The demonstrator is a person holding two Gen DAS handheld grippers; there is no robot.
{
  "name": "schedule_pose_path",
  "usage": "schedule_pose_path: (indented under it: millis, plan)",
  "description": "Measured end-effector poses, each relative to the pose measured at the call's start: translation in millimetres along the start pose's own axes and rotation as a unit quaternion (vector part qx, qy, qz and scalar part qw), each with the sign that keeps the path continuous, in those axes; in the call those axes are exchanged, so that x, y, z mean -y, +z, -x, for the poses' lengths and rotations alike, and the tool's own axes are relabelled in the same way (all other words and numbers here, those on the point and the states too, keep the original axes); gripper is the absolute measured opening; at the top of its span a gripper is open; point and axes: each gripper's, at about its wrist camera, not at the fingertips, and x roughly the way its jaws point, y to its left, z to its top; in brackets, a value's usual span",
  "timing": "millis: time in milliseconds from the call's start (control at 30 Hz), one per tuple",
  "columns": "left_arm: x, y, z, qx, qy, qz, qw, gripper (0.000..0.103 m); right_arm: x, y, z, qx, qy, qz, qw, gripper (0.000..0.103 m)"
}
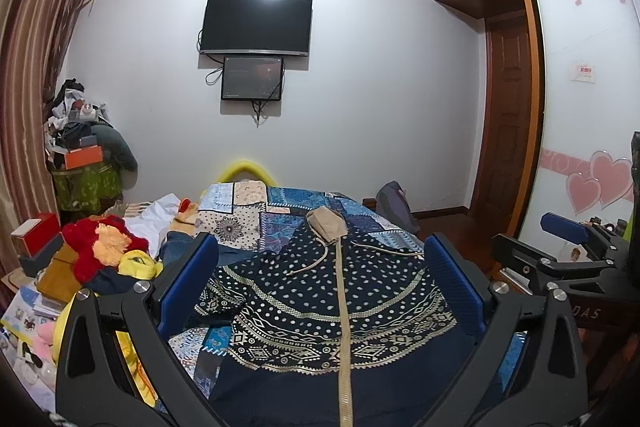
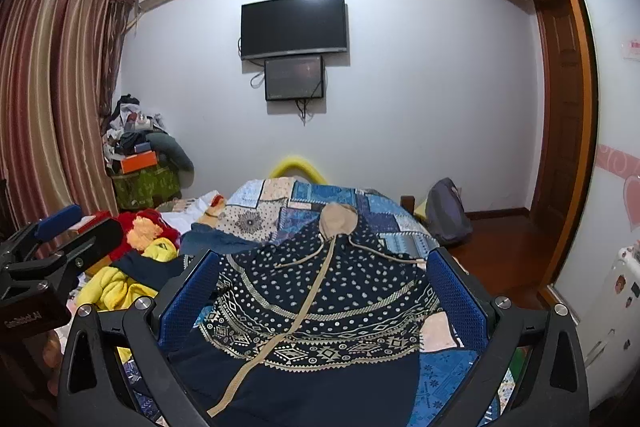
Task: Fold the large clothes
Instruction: 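Reach the left tool to a navy sleeve and grasp its cuff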
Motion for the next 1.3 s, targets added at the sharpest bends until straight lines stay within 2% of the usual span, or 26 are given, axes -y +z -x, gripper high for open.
schedule_pose_path:
  millis: [100,267,467,633,700,767,867,1000,1067,1167,1233,1300]
  plan:
    - [-11.4,-3.4,-12.8,-0.008,0.0,0.006,0.9999,0.103,-4.0,-1.0,-17.3,-0.012,0.0,0.003,1.0,0.103]
    - [-41.2,-12.2,-47.1,-0.031,0.026,0.023,0.9989,0.103,-16.9,-4.0,-59.8,-0.04,0.0,0.016,0.999,0.103]
    - [-99.7,-27.0,-104.9,-0.078,0.051,0.077,0.9927,0.103,-36.4,-11.0,-127.1,-0.079,0.007,0.038,0.996,0.103]
    - [-161.8,-47.7,-155.9,-0.127,0.107,0.1,0.981,0.103,-53.1,-21.5,-194.2,-0.125,0.046,0.038,0.99,0.103]
    - [-195.7,-63.6,-178.4,-0.148,0.134,0.117,0.9729,0.103,-61.4,-25.8,-218.6,-0.134,0.058,0.051,0.988,0.103]
    - [-223.5,-77.5,-192.8,-0.162,0.148,0.134,0.9663,0.103,-69.4,-30.3,-247.1,-0.147,0.061,0.071,0.985,0.103]
    - [-265.9,-105.0,-214.1,-0.186,0.137,0.16,0.9596,0.103,-76.5,-40.0,-292.3,-0.17,0.064,0.09,0.979,0.103]
    - [-309.3,-141.3,-229.9,-0.229,0.132,0.188,0.9459,0.103,-82.1,-65.5,-354.2,-0.223,0.031,0.127,0.966,0.103]
    - [-327.6,-157.5,-235.8,-0.248,0.132,0.199,0.9388,0.102,-80.4,-81.9,-382.5,-0.254,0.025,0.148,0.955,0.103]
    - [-352.0,-174.8,-242.1,-0.262,0.124,0.235,0.928,0.096,-68.3,-106.8,-422.2,-0.31,0.018,0.145,0.939,0.103]
    - [-368.2,-184.7,-246.6,-0.269,0.118,0.269,0.9173,0.086,-56.9,-121.9,-444.4,-0.354,0.005,0.135,0.925,0.103]
    - [-378.7,-189.9,-252.0,-0.272,0.119,0.28,0.9129,0.079,-48.6,-132.4,-457.8,-0.39,0.008,0.121,0.913,0.103]
